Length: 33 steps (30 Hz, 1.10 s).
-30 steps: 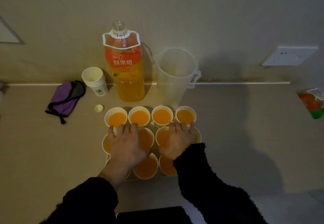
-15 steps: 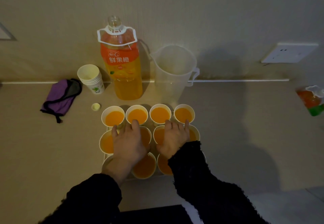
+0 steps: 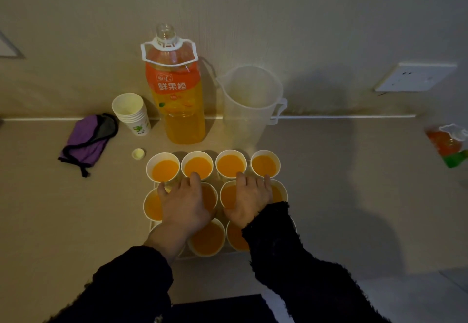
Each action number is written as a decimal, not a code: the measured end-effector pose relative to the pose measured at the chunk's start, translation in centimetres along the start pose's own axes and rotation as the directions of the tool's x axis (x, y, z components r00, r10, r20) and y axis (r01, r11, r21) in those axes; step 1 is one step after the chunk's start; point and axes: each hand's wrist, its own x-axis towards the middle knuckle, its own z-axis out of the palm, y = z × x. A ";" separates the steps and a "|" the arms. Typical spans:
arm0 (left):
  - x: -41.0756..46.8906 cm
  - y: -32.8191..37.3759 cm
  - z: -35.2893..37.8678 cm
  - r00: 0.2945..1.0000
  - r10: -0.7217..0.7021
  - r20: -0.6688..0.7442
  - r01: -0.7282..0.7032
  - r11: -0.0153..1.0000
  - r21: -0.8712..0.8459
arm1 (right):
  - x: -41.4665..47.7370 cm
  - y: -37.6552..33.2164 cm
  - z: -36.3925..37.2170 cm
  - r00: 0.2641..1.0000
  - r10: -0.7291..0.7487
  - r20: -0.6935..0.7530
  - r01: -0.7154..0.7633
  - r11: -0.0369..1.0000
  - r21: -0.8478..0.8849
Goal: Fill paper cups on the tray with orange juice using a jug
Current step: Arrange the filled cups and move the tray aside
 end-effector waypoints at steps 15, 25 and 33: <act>-0.3 -2.1 -2.5 0.974 -0.036 -0.225 0.014 0.995 -0.101 | -2.7 8.3 -7.9 0.935 0.350 -0.062 -0.077 0.369 0.926; -3.3 0.5 -1.6 0.952 0.099 -0.289 -0.132 0.987 -0.096 | -5.3 10.1 -2.7 0.922 0.378 0.085 -0.288 0.521 0.803; -6.1 3.3 2.6 0.933 0.317 -0.170 -0.305 0.948 0.090 | -7.0 9.7 2.7 0.989 0.122 0.084 -0.147 0.779 0.610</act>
